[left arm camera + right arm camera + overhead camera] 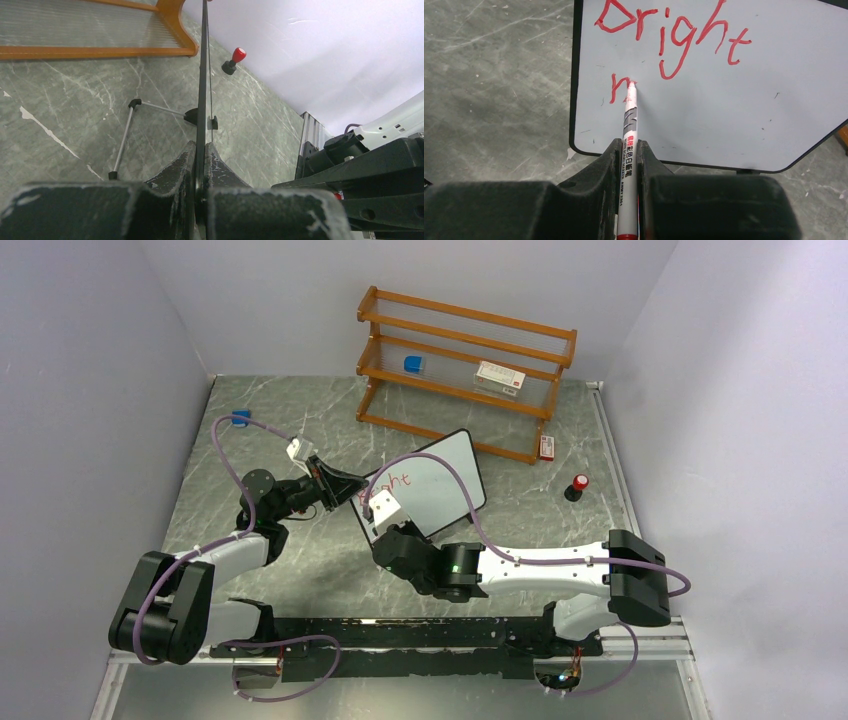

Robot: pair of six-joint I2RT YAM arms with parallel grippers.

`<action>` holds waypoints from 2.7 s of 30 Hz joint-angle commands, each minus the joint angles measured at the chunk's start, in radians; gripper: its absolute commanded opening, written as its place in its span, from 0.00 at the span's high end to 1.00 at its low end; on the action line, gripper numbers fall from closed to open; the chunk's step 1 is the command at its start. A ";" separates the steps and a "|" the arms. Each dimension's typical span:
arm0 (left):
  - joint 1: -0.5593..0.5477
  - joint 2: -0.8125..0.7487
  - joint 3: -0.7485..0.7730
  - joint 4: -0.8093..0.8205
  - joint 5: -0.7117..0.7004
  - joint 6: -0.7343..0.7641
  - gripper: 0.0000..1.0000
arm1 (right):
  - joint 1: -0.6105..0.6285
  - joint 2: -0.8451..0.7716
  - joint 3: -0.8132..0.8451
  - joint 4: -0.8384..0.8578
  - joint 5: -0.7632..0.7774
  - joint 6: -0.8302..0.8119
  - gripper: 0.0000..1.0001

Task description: Write a sentence on the whiteboard

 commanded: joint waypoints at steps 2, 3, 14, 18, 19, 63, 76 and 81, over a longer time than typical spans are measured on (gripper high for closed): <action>-0.009 -0.016 0.020 0.034 0.027 0.019 0.95 | -0.007 -0.005 0.003 -0.005 -0.016 0.012 1.00; -0.009 -0.015 0.019 0.038 0.028 0.015 0.95 | -0.005 -0.002 0.004 -0.009 -0.019 0.012 1.00; -0.010 -0.020 0.019 0.033 0.029 0.015 0.95 | -0.009 0.002 -0.005 0.018 0.033 0.019 1.00; -0.010 -0.023 0.020 0.031 0.029 0.016 0.95 | -0.015 -0.007 -0.013 0.029 0.049 0.027 1.00; -0.010 -0.025 0.020 0.028 0.028 0.017 0.95 | -0.017 -0.009 -0.014 0.029 0.050 0.030 1.00; -0.012 -0.027 0.024 0.003 0.018 0.029 0.95 | -0.044 -0.106 -0.084 0.003 -0.011 0.084 1.00; -0.013 -0.031 0.025 -0.008 0.017 0.037 0.95 | -0.078 -0.096 -0.087 0.063 -0.025 0.071 1.00; -0.013 -0.028 0.024 0.000 0.021 0.032 0.95 | -0.085 -0.086 -0.077 0.060 -0.043 0.067 1.00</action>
